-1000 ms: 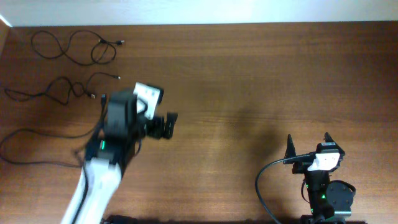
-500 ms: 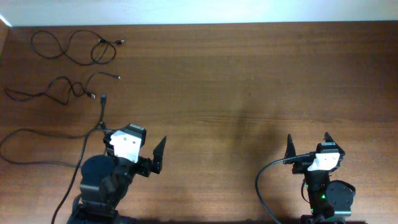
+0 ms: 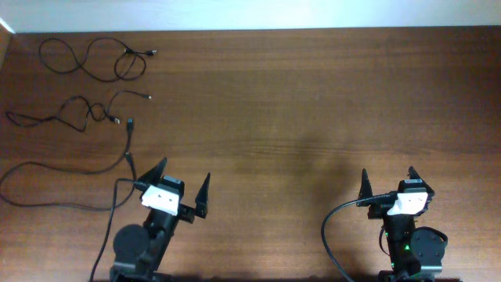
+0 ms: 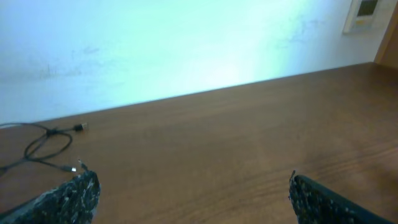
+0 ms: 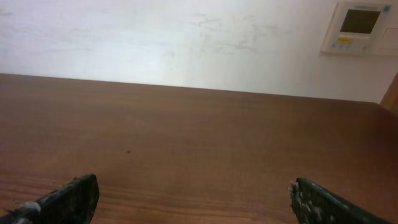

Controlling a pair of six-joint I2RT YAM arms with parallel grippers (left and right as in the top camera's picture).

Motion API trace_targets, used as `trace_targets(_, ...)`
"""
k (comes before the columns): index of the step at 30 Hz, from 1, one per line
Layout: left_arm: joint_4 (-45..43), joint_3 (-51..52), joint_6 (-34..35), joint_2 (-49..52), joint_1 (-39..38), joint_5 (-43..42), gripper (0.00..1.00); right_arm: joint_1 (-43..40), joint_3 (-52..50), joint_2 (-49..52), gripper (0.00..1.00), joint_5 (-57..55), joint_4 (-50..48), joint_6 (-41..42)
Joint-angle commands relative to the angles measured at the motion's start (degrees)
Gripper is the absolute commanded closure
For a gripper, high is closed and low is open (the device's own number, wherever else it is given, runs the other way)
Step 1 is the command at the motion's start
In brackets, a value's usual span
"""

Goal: Untangle cables

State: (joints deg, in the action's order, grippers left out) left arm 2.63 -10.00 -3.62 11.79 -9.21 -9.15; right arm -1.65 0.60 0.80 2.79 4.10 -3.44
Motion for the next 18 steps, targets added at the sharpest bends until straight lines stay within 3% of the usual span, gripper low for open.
trace_targets(1,-4.0,5.75,-0.72,-5.2,0.31,0.22,0.01,0.42,-0.26,-0.61,0.02,-0.26,0.42,0.0)
trace_targets(6,-7.85,9.51,-0.72,-11.63,3.52,1.68,0.01,0.42,-0.28,-0.61,0.02,-0.26,0.39,0.0)
trace_targets(12,-8.48,9.53,-0.72,-11.52,6.25,7.69,0.01,0.42,-0.26,-0.61,0.02,-0.26,0.42,0.0)
trace_targets(18,0.92,9.53,-0.7,-11.52,6.23,15.32,0.01,0.42,-0.28,-0.61,0.02,-0.26,0.42,0.0)
